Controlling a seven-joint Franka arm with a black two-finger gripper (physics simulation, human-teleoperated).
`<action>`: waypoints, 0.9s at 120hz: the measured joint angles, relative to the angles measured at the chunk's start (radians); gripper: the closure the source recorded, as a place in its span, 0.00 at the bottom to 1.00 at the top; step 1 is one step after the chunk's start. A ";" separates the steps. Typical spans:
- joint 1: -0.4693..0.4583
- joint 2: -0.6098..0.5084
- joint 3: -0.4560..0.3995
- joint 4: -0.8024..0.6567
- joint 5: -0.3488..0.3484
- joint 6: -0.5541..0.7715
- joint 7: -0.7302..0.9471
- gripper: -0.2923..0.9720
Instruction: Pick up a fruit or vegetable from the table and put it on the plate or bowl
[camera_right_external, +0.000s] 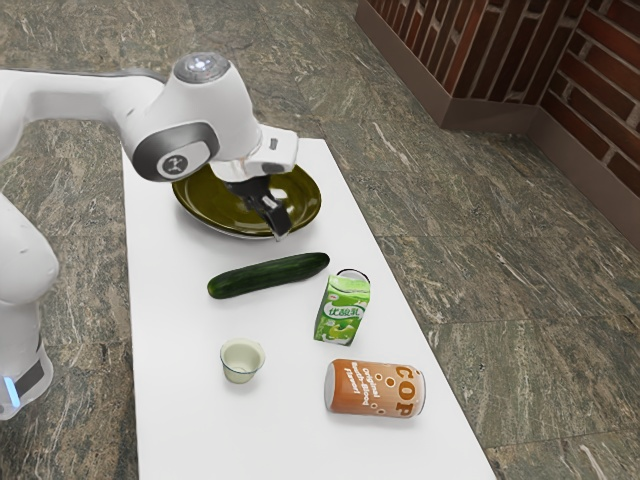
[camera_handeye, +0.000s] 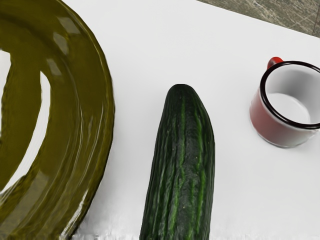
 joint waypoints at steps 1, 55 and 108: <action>-0.003 0.000 0.000 -0.004 -0.002 0.000 -0.001 0.23; -0.041 -0.016 -0.066 -0.106 -0.077 0.012 -0.025 0.23; -0.026 -0.005 -0.104 -0.118 -0.119 0.028 -0.036 0.23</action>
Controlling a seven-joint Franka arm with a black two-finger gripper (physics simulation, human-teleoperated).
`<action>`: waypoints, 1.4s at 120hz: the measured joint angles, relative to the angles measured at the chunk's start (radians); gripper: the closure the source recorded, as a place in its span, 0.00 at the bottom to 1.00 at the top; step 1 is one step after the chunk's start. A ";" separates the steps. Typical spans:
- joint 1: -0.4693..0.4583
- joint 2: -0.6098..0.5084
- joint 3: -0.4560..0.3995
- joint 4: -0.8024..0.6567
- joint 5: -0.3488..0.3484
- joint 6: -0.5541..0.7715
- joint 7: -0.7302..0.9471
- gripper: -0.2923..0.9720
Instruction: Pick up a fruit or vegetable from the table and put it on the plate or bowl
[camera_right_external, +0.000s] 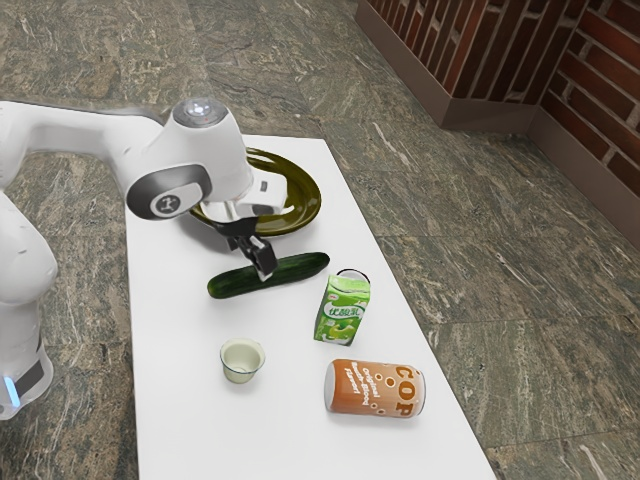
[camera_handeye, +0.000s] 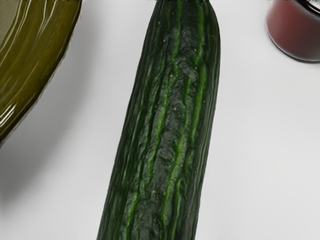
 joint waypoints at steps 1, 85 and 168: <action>0.000 0.000 0.000 0.000 0.000 0.000 0.000 0.23; 0.013 0.086 -0.007 -0.020 0.012 0.065 -0.006 0.23; 0.016 0.163 -0.036 -0.023 0.001 0.147 -0.009 0.23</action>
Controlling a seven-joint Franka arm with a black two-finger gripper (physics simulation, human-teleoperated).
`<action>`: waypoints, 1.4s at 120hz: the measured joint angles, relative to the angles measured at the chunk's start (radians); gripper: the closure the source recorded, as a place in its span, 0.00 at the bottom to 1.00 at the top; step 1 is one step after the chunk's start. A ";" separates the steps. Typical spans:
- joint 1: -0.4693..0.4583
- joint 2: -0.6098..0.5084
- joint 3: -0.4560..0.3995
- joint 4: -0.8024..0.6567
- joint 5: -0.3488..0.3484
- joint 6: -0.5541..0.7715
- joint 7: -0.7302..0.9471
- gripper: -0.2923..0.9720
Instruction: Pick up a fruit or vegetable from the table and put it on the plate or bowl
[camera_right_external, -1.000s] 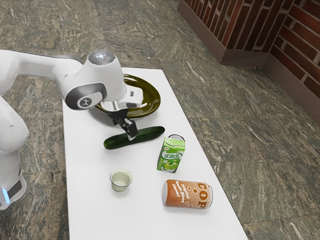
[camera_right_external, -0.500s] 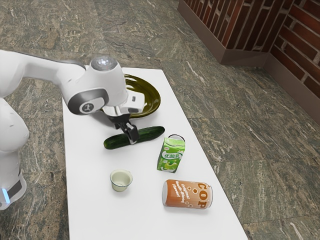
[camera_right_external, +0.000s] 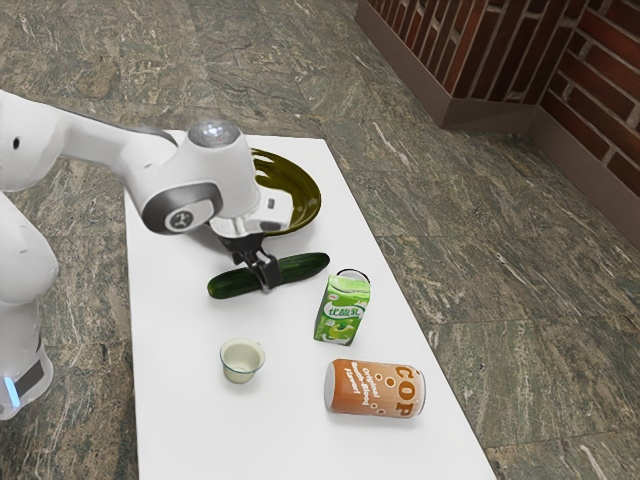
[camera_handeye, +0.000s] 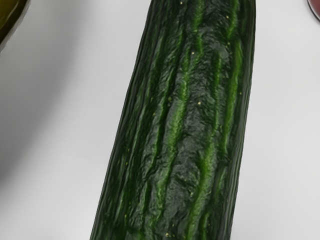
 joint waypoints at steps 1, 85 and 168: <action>0.000 0.001 -0.001 0.000 0.000 0.001 0.000 0.23; 0.009 -0.004 -0.061 0.016 0.006 0.012 -0.014 0.59; -0.111 -0.035 0.261 0.093 0.198 0.005 -0.012 0.65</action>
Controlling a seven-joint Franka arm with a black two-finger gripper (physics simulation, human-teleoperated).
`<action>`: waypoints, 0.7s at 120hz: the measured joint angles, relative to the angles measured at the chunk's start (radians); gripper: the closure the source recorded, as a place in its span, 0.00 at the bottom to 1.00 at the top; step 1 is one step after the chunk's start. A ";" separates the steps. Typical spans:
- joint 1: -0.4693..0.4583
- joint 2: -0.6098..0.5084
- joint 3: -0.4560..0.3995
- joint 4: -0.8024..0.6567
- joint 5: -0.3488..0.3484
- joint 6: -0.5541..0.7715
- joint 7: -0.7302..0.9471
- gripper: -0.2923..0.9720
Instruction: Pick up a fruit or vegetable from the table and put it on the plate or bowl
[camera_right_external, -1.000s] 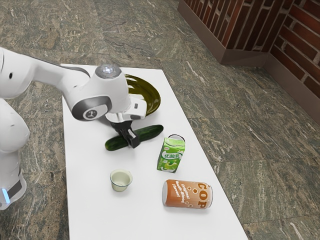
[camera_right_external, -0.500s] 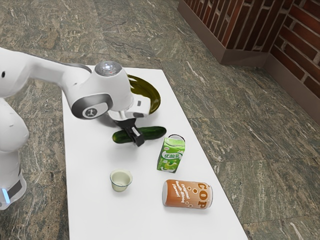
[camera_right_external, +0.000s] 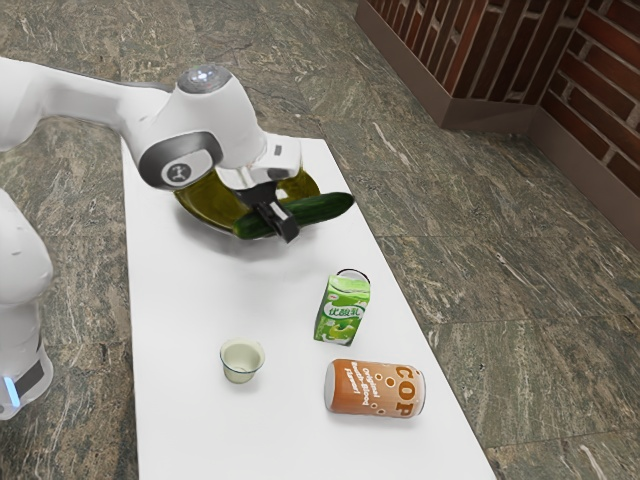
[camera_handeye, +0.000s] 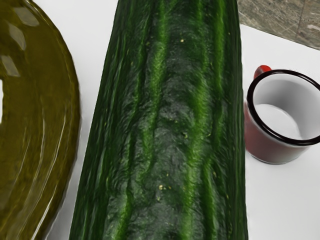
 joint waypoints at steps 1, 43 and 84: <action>-0.003 0.000 0.010 0.000 0.006 0.000 0.000 0.65; -0.048 -0.011 0.277 -0.007 0.211 -0.021 0.005 0.66; -0.061 -0.010 0.377 -0.013 0.291 -0.034 0.017 0.57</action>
